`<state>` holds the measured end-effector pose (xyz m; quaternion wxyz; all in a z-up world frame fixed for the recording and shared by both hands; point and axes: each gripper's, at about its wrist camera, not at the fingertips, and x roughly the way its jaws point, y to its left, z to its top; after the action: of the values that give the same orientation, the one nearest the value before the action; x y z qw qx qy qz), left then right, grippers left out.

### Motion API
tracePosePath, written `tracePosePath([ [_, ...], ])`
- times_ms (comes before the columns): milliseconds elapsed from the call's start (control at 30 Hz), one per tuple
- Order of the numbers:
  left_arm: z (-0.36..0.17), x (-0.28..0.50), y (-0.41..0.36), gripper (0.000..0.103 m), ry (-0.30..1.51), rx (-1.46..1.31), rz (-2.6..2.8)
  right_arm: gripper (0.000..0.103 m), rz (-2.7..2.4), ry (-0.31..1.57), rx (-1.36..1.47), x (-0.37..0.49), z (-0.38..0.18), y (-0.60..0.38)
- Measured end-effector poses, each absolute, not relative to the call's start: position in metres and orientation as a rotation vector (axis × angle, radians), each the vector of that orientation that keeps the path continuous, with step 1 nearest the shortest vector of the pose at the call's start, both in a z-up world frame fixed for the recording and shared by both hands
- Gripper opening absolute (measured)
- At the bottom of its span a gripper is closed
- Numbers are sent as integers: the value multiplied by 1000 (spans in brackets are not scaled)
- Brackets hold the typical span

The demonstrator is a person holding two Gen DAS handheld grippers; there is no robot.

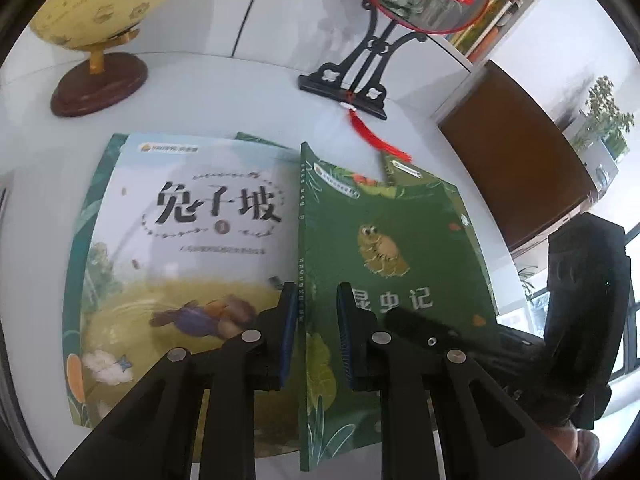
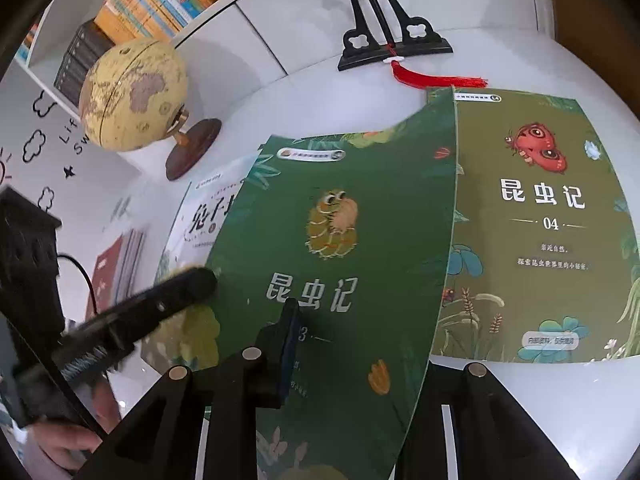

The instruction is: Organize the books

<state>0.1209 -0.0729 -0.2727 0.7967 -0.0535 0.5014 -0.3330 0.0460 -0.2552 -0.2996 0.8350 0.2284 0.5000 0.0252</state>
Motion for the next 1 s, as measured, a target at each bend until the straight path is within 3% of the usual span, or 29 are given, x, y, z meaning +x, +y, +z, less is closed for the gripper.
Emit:
tracePosePath([
  [267,-278,119,-89,17,1122,-41,-704,25,50,1026,485,41,-296,-259],
  [333,-282,120,-92,26,1161,-35,-696,25,49,1014,471,41,-292,-259],
  [433,-284,122,-91,28,1185,-89,-688,25,67,995,483,41,-289,-262],
  [567,-280,110,-90,17,1099,-59,-692,25,63,997,483,40,-290,-264],
  [1000,-265,100,-98,13,1044,25,-646,16,51,975,484,34,-280,-270],
])
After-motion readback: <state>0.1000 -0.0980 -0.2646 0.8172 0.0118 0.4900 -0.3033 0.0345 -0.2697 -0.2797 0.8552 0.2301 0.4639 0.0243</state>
